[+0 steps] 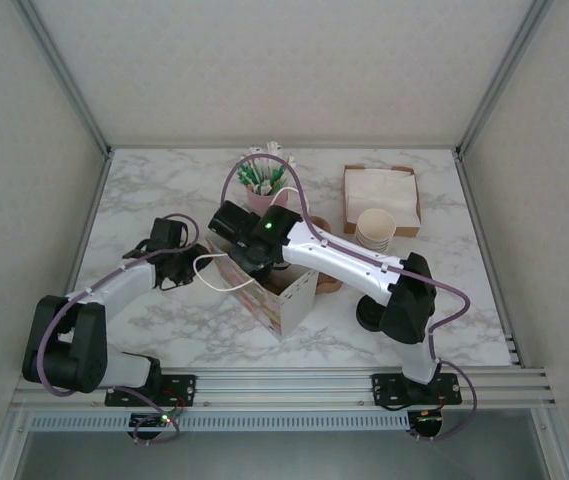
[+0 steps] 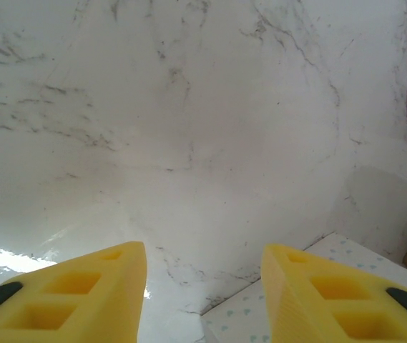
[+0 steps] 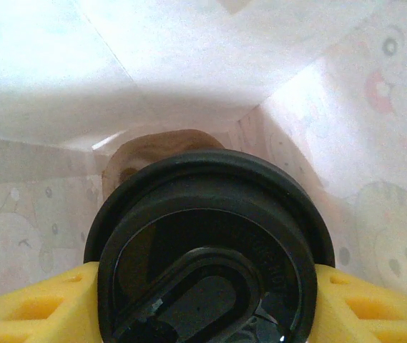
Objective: Pack the takeout coffee
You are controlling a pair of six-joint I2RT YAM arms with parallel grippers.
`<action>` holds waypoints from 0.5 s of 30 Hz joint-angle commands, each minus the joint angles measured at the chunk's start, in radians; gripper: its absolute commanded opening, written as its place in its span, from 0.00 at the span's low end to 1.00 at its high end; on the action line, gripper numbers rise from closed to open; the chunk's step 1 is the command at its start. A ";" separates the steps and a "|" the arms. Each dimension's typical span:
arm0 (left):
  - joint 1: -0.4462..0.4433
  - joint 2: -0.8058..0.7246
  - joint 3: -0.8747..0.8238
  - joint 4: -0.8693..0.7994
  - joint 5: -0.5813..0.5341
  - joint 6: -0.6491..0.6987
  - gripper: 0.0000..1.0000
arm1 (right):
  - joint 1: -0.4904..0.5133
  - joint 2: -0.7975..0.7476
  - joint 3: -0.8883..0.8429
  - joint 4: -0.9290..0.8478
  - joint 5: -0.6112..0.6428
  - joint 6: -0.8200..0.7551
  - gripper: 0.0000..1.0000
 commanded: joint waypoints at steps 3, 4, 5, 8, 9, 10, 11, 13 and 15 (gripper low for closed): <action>-0.003 -0.041 -0.016 -0.050 -0.032 -0.044 0.39 | 0.010 -0.011 -0.014 -0.025 -0.046 0.038 0.48; -0.003 -0.054 -0.023 -0.050 -0.029 -0.053 0.39 | 0.010 -0.006 -0.028 -0.014 -0.060 0.040 0.48; -0.003 -0.066 -0.026 -0.060 -0.033 -0.058 0.38 | 0.011 0.000 -0.038 -0.003 -0.069 0.044 0.48; -0.003 -0.112 -0.037 -0.096 -0.061 -0.076 0.33 | 0.010 0.021 -0.062 0.017 -0.082 0.050 0.48; -0.002 -0.128 -0.043 -0.102 -0.063 -0.088 0.32 | 0.010 0.028 -0.068 0.022 -0.083 0.050 0.48; -0.003 -0.144 -0.056 -0.102 -0.064 -0.102 0.30 | 0.011 0.037 -0.073 0.024 -0.084 0.051 0.47; -0.003 -0.158 -0.066 -0.098 -0.062 -0.115 0.28 | 0.009 0.043 -0.079 0.025 -0.083 0.053 0.47; -0.003 -0.184 -0.094 -0.090 -0.053 -0.138 0.27 | 0.010 0.053 -0.099 0.031 -0.074 0.056 0.47; -0.004 -0.203 -0.113 -0.086 -0.047 -0.148 0.26 | 0.010 0.061 -0.116 0.034 -0.071 0.059 0.47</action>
